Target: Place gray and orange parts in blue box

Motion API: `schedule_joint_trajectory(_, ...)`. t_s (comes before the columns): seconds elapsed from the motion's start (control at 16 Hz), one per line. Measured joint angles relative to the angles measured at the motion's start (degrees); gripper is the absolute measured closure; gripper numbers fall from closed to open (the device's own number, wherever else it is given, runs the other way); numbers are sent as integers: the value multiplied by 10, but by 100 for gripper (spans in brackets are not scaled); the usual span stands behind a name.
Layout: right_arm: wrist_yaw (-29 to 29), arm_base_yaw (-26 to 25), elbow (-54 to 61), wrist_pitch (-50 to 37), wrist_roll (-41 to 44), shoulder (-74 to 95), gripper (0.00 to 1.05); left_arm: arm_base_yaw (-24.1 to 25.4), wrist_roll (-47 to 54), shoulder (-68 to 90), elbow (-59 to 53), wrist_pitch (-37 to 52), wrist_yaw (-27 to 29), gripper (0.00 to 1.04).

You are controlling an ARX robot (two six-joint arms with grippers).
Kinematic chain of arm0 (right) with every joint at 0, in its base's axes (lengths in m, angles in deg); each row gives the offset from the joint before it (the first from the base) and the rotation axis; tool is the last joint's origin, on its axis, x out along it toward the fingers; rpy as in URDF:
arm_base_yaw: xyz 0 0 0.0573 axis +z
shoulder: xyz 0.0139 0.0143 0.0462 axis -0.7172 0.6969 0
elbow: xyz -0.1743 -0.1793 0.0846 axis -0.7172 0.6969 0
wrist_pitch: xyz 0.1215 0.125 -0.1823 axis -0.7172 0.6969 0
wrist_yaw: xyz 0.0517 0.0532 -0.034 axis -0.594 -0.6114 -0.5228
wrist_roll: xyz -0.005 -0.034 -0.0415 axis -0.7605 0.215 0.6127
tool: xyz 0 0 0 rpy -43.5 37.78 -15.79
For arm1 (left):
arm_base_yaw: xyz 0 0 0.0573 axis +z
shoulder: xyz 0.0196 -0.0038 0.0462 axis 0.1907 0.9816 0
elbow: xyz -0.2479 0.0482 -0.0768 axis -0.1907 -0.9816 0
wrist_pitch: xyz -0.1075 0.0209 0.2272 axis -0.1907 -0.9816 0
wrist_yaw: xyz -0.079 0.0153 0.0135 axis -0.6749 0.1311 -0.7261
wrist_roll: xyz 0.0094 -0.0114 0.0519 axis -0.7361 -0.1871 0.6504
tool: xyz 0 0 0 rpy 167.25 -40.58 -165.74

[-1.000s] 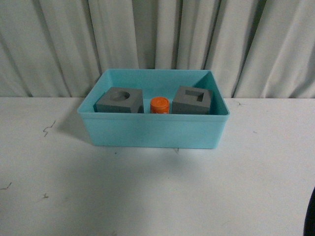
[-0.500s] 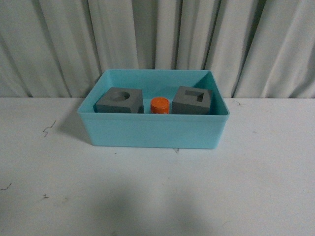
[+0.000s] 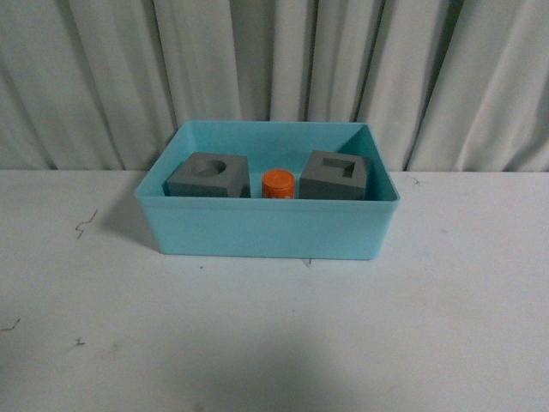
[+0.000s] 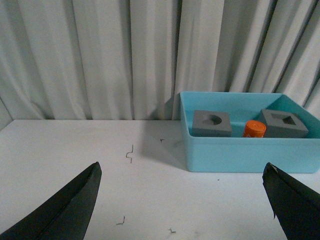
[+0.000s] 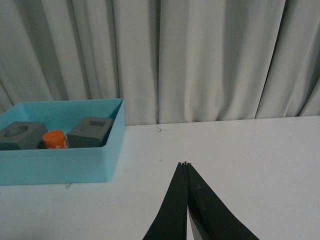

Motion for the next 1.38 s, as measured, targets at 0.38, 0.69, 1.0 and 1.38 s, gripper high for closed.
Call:
schedule_joint_trajectory(0.38, -103, -101, 0, 78, 0, -80, 103, 0, 0, 0, 0, 0, 0, 7)
schedule_joint_trajectory(0.69, -103, -100, -2, 190, 0, -191, 103, 0, 0, 0, 0, 0, 0, 7)
schedule_joint_trajectory(1.0, -103, -100, 0, 196, 1, -191, 91, 0, 0, 0, 0, 0, 0, 7)
schedule_joint_trajectory(1.38, -103, -100, 0, 196, 1, -191, 18, 0, 0, 0, 0, 0, 0, 7)
